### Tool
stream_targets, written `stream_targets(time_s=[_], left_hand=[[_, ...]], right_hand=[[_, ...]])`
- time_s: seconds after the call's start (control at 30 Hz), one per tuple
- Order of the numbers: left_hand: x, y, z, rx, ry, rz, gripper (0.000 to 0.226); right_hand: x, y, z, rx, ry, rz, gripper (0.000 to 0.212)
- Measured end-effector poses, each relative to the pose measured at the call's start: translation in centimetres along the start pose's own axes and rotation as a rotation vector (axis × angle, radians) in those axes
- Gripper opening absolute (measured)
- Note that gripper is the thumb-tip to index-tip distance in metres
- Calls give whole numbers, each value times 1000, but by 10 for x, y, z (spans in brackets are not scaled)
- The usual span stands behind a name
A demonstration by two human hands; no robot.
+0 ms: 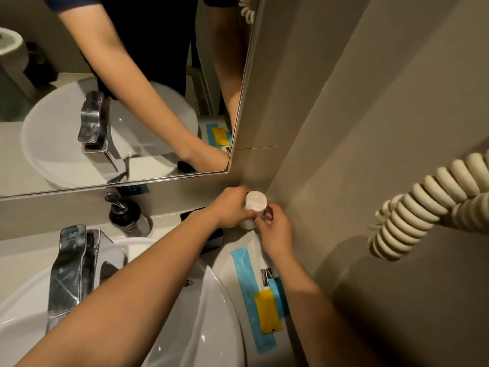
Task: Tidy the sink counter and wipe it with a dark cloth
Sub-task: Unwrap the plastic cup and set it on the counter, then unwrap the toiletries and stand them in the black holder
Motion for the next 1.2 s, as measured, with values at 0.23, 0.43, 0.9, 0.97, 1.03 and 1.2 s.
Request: stream_targets(time_s=[0.23, 0.43, 0.9, 0.97, 1.03, 1.2], left_hand=[[4, 10, -6, -27, 59, -59, 52], [2, 12, -6, -17, 97, -68, 54], [-19, -130, 26, -152, -29, 346, 68], [-11, -164, 21, -218, -47, 501, 58], [-1, -192, 13, -327, -45, 614, 55], [18, -224, -19, -562, 87, 583, 68]], right_hand=[[6, 7, 6, -20, -43, 29, 42], [6, 6, 5, -61, -67, 62, 41], [-9, -76, 10, 36, -260, -43, 32], [-6, -86, 15, 77, -327, -119, 34], [0, -89, 21, 104, -409, -173, 36], [18, -87, 26, 144, -632, -277, 34]])
Point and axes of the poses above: each hand's wrist, its own y-axis towards the middle knuckle, its own x-axis out of the palm, z = x × y, the point moved 1 cm from there along y, towards the middle knuckle, and after that the axes turned 5 degrees about x, right-handed, at the moved point
